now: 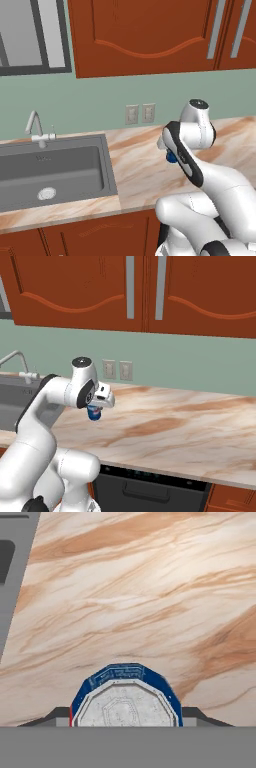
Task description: Four empty soda cans are scattered around the kitchen. Gather all the cans and cluster them next to the stove for recycling.
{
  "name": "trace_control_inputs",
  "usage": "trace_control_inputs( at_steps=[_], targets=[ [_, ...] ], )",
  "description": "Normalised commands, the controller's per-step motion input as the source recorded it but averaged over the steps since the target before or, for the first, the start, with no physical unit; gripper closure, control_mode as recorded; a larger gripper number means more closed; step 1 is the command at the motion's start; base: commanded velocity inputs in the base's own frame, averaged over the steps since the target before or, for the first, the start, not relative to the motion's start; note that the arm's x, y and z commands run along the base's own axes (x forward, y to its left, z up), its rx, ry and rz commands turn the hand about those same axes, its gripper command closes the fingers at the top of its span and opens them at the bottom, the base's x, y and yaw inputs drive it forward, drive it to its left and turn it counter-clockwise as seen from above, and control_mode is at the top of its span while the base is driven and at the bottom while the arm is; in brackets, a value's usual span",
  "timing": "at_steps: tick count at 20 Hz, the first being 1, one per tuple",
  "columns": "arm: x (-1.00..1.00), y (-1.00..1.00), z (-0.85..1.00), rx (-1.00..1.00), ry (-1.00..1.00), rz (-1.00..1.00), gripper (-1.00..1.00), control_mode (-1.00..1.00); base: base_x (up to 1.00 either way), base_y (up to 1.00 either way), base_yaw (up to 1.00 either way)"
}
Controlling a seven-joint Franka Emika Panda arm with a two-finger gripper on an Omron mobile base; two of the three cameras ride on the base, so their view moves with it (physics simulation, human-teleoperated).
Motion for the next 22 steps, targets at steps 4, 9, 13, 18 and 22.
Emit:
trace_control_inputs(
  at_steps=[4,9,13,18,22],
  targets=[
    [-0.15,0.00,0.06,0.00,0.00,0.00,1.00,-1.00,0.00,0.00,0.00],
    [-0.23,-0.04,0.00,0.00,0.00,0.00,1.00,-1.00,0.00,0.00,0.00],
    [-0.21,-0.04,0.04,0.00,0.04,0.00,1.00,-1.00,0.00,0.00,0.00],
    [-0.05,0.00,0.04,0.00,0.08,0.00,1.00,-1.00,0.00,0.00,0.00],
    [0.00,0.00,0.00,0.00,0.04,0.00,1.00,1.00,0.00,0.00,0.00]
  ],
)
